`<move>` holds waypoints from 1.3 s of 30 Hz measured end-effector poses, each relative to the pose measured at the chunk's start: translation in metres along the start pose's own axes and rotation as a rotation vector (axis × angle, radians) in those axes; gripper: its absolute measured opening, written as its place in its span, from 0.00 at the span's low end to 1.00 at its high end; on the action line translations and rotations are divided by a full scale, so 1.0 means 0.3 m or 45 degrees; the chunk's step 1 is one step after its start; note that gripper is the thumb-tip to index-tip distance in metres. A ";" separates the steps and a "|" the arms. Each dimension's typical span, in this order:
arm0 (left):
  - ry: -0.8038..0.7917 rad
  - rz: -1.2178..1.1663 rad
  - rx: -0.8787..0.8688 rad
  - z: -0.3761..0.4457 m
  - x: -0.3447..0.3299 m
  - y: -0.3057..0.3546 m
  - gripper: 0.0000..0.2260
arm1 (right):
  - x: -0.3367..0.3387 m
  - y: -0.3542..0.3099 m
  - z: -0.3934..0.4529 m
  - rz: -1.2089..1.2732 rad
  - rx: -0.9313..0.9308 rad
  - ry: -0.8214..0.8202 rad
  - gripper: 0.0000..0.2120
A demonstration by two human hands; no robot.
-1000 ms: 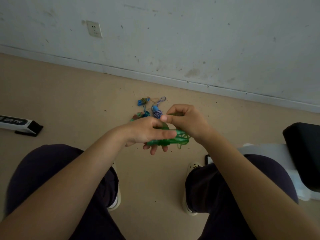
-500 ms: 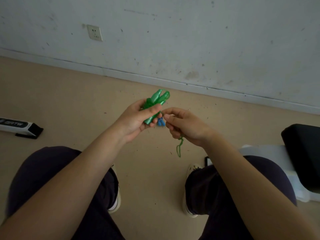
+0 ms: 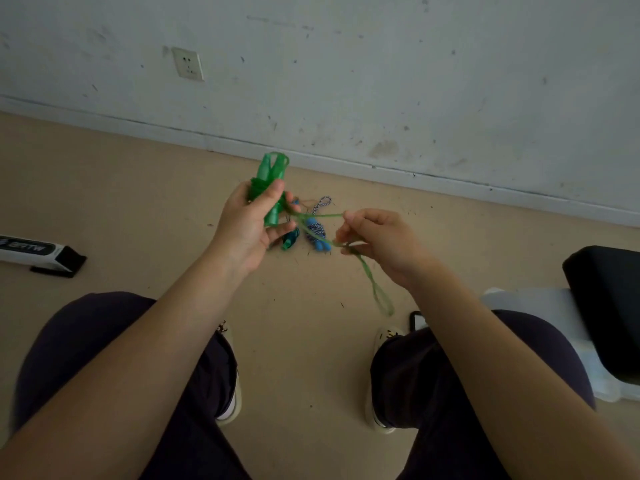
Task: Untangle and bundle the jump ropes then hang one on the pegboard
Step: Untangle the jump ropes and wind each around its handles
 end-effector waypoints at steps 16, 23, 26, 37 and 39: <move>0.365 0.025 -0.176 0.029 0.108 0.024 0.09 | 0.146 0.017 0.011 -0.930 -0.253 0.397 0.33; 0.338 0.313 -0.113 0.033 0.128 -0.004 0.11 | 0.165 0.025 0.018 -0.913 -0.201 0.486 0.34; 0.239 0.301 -0.047 0.026 0.105 -0.021 0.13 | 0.122 -0.007 0.010 -0.718 0.071 0.482 0.23; -0.185 0.139 0.056 -0.043 -0.048 -0.059 0.18 | -0.072 0.004 -0.001 -0.422 0.212 0.163 0.12; -0.232 0.094 0.073 -0.047 -0.055 -0.052 0.21 | -0.067 0.002 -0.002 -0.432 0.207 0.131 0.10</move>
Point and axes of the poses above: each hand's wrist, its own z-axis towards the middle knuckle, its own x-axis out of the back of the hand, y = z × x, the point moved 5 cm from there along z, towards the middle knuckle, and after that the axes turned 10 degrees about -x, right-handed, at the moved point
